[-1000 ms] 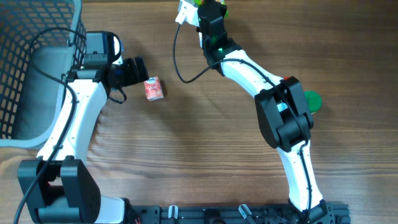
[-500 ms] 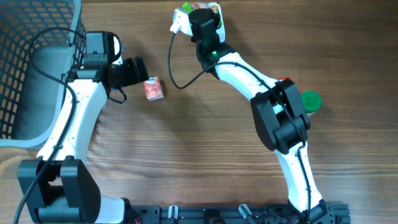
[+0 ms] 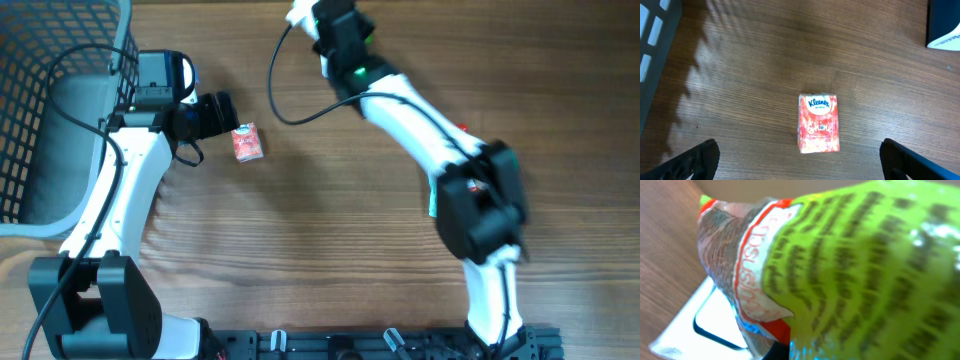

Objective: Scan the item barcode
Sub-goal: 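Lower green snack bag with right gripper onto table right side and release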

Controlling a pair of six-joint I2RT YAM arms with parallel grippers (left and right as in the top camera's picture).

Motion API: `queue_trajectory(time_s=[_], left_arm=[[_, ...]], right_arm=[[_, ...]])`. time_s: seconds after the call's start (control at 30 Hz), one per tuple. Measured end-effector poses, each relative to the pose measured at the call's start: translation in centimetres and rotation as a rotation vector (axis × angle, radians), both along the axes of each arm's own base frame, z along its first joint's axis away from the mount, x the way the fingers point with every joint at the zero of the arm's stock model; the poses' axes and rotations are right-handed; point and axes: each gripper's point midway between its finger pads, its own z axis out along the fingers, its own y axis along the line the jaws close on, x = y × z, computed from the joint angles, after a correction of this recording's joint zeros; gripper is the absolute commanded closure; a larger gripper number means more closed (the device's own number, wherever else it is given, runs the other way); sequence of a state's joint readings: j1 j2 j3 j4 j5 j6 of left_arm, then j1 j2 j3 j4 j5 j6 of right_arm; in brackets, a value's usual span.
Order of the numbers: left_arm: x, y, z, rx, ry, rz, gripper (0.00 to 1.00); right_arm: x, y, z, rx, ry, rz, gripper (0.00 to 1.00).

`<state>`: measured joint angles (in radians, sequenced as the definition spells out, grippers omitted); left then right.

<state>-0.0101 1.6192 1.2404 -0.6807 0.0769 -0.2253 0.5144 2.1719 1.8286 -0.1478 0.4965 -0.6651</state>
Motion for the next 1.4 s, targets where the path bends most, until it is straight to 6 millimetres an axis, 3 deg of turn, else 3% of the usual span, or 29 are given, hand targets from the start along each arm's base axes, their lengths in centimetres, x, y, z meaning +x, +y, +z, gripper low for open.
queue_trajectory(time_s=[0.1,0.17,0.2,0.27,0.33,0.4,0.47,0.6,0.63,0.67,0.7,0.77,0.9,0.97,1.03,1.07,1.23,1.4], left_arm=[[0.0,0.0,0.0,0.0,0.0,0.0,0.0],[0.0,0.0,0.0,0.0,0.001,-0.001,0.0],[0.0,0.0,0.0,0.0,-0.001,-0.001,0.0],[0.0,0.0,0.0,0.0,0.002,0.0,0.0],[0.0,0.0,0.0,0.0,0.0,-0.001,0.0],[0.0,0.0,0.0,0.0,0.0,-0.001,0.0],[0.0,0.0,0.0,0.0,0.001,-0.001,0.0],[0.0,0.0,0.0,0.0,0.0,0.0,0.0],[0.0,0.0,0.0,0.0,-0.001,0.0,0.0],[0.0,0.0,0.0,0.0,0.001,-0.001,0.0],[0.0,0.0,0.0,0.0,0.001,-0.001,0.0],[0.0,0.0,0.0,0.0,0.0,-0.001,0.0],[0.0,0.0,0.0,0.0,0.0,-0.001,0.0],[0.0,0.0,0.0,0.0,0.0,-0.001,0.0],[0.0,0.0,0.0,0.0,0.0,-0.001,0.0],[0.0,0.0,0.0,0.0,0.0,-0.001,0.0],[0.0,0.0,0.0,0.0,0.0,-0.001,0.0],[0.0,0.0,0.0,0.0,0.0,-0.001,0.0]], right_arm=[[-5.6,-3.8,8.9,0.147,0.058,-0.022,0.96],[-11.4,-5.6,10.8,0.212,0.219,0.03,0.96],[-14.5,-6.1,10.8,0.245,0.322,0.064,0.96],[-19.7,-6.9,8.7,0.274,0.551,0.096,0.96],[-22.9,-7.3,5.7,0.284,0.75,0.091,0.96],[-26.0,-7.7,0.3,0.283,0.977,0.056,0.95],[-27.4,-7.9,-4.7,0.273,1.081,0.034,0.96],[-27.9,-8.8,-12.0,0.24,1.091,0.002,0.96],[-27.9,-9.2,-13.7,0.224,1.072,-0.009,0.85],[-27.7,-9.5,-14.6,0.215,1.05,-0.012,0.5],[-27.2,-9.8,-15.5,0.201,1.011,-0.018,0.35],[-26.7,-10.6,-16.2,0.165,0.973,-0.043,0.29],[-23.2,-13.3,-15.2,0.08,0.785,-0.191,0.28],[-21.8,-13.2,-14.1,0.13,0.72,-0.245,0.28],[-20.4,-12.0,-13.0,0.221,0.679,-0.249,0.29],[-19.6,-10.2,-12.2,0.339,0.673,-0.229,0.33],[-19.9,-5.5,-11.4,0.653,0.755,-0.177,0.53],[-20.4,-2.7,-11.4,0.785,0.777,-0.167,0.55]])
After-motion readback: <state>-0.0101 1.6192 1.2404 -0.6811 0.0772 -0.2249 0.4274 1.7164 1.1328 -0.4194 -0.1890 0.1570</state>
